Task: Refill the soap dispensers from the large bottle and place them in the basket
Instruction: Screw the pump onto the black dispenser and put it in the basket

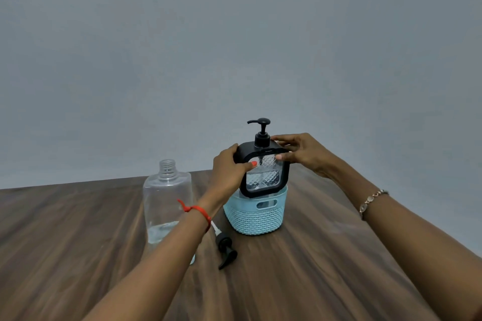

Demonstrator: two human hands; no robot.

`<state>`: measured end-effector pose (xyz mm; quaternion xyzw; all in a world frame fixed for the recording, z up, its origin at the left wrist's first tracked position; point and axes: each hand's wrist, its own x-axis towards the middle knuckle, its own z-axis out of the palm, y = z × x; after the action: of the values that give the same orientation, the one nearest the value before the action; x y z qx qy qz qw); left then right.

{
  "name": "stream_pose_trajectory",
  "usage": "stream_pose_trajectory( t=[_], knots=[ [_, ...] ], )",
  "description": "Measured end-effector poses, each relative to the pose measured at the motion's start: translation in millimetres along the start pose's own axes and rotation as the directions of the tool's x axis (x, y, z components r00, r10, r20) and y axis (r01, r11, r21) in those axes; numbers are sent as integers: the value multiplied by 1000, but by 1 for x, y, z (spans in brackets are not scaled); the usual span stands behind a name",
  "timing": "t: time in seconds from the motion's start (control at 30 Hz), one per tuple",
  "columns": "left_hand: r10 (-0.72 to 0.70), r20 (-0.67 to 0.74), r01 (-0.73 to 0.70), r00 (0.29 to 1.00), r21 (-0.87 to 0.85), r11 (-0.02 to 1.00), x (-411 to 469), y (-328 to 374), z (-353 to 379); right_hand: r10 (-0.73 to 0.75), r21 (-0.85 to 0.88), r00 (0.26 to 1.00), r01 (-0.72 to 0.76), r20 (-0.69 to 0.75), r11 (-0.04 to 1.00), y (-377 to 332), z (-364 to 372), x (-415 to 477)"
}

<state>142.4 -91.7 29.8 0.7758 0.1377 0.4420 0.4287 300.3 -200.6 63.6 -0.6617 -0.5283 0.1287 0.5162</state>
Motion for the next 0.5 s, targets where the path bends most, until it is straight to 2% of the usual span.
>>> stream_pose_trajectory(
  t=[0.27,0.5],
  knots=[
    [56,-7,-56,998,65,996,9,-15,5,30,23,999,-30,-11,999,21,1,9],
    [27,-6,-26,1000,129,991,11,-25,6,56,1,998,-56,0,998,26,8,11]
  ],
)
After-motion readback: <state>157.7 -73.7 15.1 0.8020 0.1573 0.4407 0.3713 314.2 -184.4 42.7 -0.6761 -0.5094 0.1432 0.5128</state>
